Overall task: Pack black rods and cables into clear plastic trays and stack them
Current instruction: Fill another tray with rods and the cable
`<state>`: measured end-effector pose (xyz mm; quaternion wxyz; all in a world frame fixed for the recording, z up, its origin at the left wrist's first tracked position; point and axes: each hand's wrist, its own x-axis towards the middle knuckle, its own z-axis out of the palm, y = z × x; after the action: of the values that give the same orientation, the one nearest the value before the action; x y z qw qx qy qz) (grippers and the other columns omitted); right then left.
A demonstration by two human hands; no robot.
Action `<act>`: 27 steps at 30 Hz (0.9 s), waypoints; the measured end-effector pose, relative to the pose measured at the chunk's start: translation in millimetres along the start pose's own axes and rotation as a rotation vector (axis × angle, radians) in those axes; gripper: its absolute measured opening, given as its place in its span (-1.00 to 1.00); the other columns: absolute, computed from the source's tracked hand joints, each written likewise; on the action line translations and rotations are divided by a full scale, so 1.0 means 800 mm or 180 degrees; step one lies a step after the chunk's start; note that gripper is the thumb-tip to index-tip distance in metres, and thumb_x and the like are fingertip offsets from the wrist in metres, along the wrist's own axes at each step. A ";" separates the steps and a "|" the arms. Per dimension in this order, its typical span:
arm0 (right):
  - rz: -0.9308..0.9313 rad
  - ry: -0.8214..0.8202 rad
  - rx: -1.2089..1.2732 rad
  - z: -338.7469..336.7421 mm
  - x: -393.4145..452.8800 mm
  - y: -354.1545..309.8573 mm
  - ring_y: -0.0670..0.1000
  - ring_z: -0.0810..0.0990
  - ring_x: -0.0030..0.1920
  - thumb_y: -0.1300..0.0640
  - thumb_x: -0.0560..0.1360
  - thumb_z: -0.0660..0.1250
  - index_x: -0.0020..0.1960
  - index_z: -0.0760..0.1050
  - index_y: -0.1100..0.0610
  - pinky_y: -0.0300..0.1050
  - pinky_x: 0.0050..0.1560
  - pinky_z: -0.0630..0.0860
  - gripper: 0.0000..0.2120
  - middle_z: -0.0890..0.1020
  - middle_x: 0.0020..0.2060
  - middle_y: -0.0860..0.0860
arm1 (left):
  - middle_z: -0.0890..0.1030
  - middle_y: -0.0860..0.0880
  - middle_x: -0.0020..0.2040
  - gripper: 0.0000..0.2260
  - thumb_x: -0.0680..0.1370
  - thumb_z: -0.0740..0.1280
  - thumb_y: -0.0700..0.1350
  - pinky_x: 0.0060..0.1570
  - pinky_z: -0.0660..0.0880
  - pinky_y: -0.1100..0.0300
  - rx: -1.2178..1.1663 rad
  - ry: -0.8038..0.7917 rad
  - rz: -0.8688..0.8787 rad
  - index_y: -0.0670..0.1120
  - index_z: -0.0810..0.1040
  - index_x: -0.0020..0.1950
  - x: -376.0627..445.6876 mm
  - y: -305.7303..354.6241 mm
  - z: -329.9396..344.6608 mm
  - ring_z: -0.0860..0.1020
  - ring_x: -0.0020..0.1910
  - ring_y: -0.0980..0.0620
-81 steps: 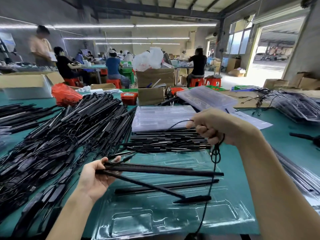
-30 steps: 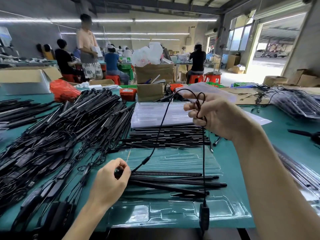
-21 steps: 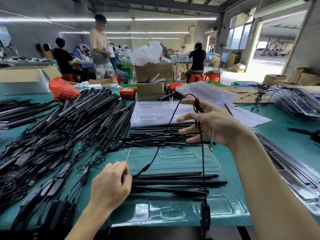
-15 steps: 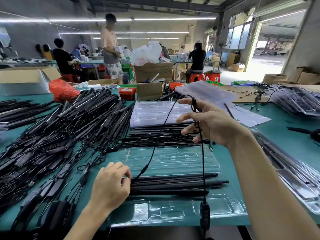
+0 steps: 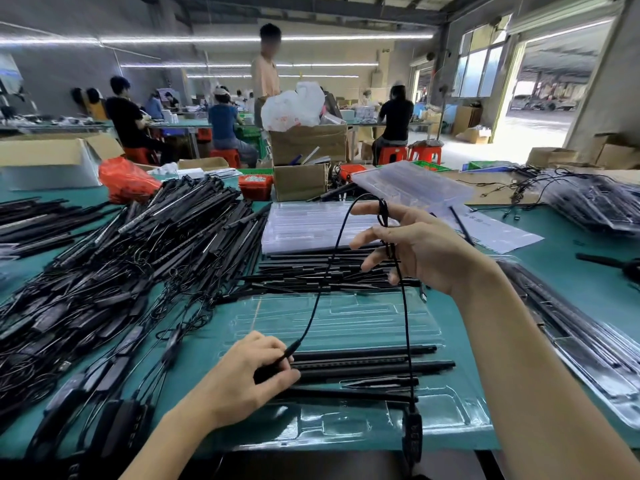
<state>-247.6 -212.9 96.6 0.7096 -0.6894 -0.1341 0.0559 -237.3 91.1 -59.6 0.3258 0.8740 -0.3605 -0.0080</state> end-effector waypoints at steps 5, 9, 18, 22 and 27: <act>0.0052 -0.0014 0.0045 -0.004 -0.002 0.004 0.10 0.68 -0.25 0.26 0.65 0.20 0.33 0.52 0.06 -0.21 -0.54 0.43 -0.69 0.69 -0.03 0.16 | 0.55 0.26 0.04 -0.89 0.56 0.41 0.10 0.17 0.33 0.26 -0.0017 0.0061 0.0065 0.27 0.61 0.07 0.003 -0.003 0.005 0.41 0.15 0.16; 0.0046 -0.0055 0.0134 -0.008 -0.002 0.012 0.10 0.67 -0.26 0.25 0.63 0.22 0.29 0.56 0.04 -0.21 -0.55 0.41 -0.71 0.68 -0.02 0.18 | 0.54 0.25 0.05 -0.92 0.54 0.39 0.14 0.23 0.31 0.22 0.0041 0.0128 0.0106 0.25 0.65 0.01 0.003 -0.003 0.006 0.42 0.16 0.16; 0.0050 0.0078 0.0417 -0.009 0.000 0.033 0.09 0.62 -0.30 0.26 0.62 0.23 0.27 0.57 0.06 -0.23 -0.55 0.34 -0.71 0.67 -0.06 0.17 | 0.17 0.34 0.24 -0.82 0.61 -0.07 0.18 0.41 0.02 0.17 0.1369 -0.0193 -0.0045 0.28 0.17 0.19 0.002 -0.002 0.014 0.07 0.37 0.25; 0.0058 0.0061 0.0402 -0.008 -0.001 0.031 0.08 0.62 -0.31 0.26 0.61 0.24 0.27 0.56 0.07 -0.23 -0.56 0.35 -0.71 0.67 -0.07 0.16 | -0.15 0.35 0.51 -0.61 0.69 -0.01 0.08 0.47 -0.41 0.11 0.1625 -0.0254 -0.0045 0.28 0.00 0.50 0.003 -0.004 0.015 -0.39 0.52 0.22; 0.0006 0.0065 0.0461 -0.006 0.001 0.033 0.08 0.62 -0.32 0.28 0.63 0.21 0.24 0.58 0.06 -0.23 -0.56 0.35 -0.71 0.67 -0.08 0.16 | -0.23 0.30 0.59 -0.52 0.69 -0.04 0.10 0.48 -0.45 0.05 0.1524 -0.0354 -0.0137 0.29 -0.10 0.59 0.006 -0.003 0.016 -0.46 0.50 0.24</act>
<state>-242.9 -216.6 70.5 0.7589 -0.6370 -0.1219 0.0591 -235.0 82.0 -70.1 0.0888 0.9319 -0.3508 0.0227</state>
